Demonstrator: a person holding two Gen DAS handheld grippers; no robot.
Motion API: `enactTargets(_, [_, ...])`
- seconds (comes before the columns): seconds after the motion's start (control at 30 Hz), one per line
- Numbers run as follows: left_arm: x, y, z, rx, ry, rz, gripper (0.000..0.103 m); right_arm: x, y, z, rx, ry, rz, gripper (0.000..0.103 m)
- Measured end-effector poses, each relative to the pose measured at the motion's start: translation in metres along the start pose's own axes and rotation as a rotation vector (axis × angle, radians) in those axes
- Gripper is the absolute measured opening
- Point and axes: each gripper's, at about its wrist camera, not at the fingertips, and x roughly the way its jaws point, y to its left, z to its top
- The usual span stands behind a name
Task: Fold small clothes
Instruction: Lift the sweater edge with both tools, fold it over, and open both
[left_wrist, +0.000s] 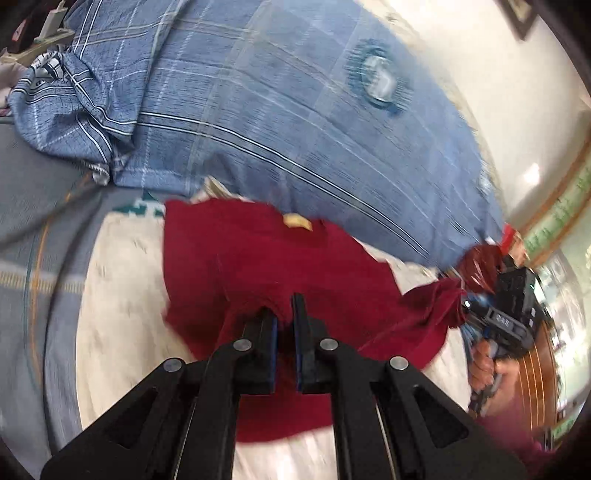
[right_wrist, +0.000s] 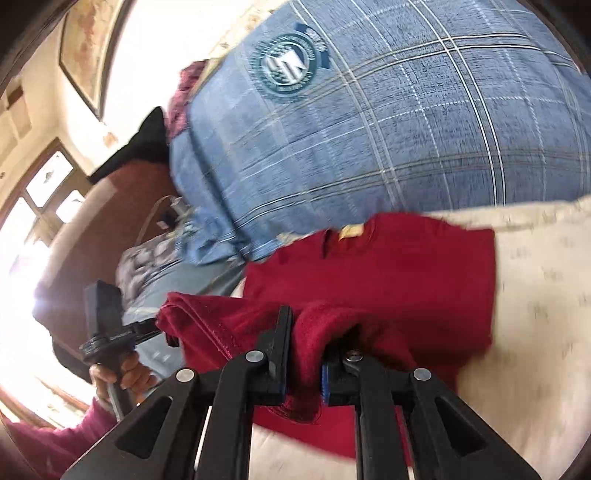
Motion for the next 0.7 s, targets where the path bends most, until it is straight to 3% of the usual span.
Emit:
enactTargets(0.17, [0.051, 0.035, 0.038, -0.064, 0.000, 0.089, 0.004, 0.047, -0.035, 0.042, 0.075, 0.002, -0.060, 0.011])
enactTargets(0.27, [0.076, 0.050, 0.050, -0.099, 0.030, 0.093, 0.004, 0.074, -0.062, 0.056, 0.120, 0.018, -0.096, 0.012])
enactTargets(0.33, [0.092, 0.052, 0.052, -0.082, 0.056, 0.112, 0.005, 0.091, -0.082, 0.060, 0.185, 0.037, -0.108, 0.019])
enactTargets(0.37, [0.097, 0.052, 0.053, -0.075, 0.063, 0.121, 0.006, 0.097, -0.090, 0.060, 0.207, 0.056, -0.109, 0.031])
enactTargets(0.4, [0.101, 0.054, 0.054, -0.075, 0.067, 0.118, 0.006, 0.102, -0.098, 0.060, 0.235, 0.074, -0.111, 0.036])
enactTargets(0.5, [0.099, 0.055, 0.058, -0.080, 0.071, 0.068, 0.030, 0.087, -0.111, 0.060, 0.309, 0.030, -0.074, 0.050])
enactTargets(0.53, [0.096, 0.054, 0.060, -0.082, 0.064, 0.051, 0.050, 0.077, -0.112, 0.060, 0.317, -0.002, -0.066, 0.061])
enactTargets(0.57, [0.090, 0.052, 0.062, -0.083, 0.046, 0.041, 0.068, 0.060, -0.111, 0.059, 0.327, -0.050, -0.071, 0.064])
enactTargets(0.63, [0.077, 0.046, 0.064, -0.067, -0.020, 0.076, 0.081, 0.038, -0.105, 0.057, 0.305, -0.095, -0.064, 0.064])
enactTargets(0.7, [0.072, 0.038, 0.065, -0.038, -0.051, 0.063, 0.081, 0.034, -0.091, 0.057, 0.219, -0.066, -0.082, 0.056])
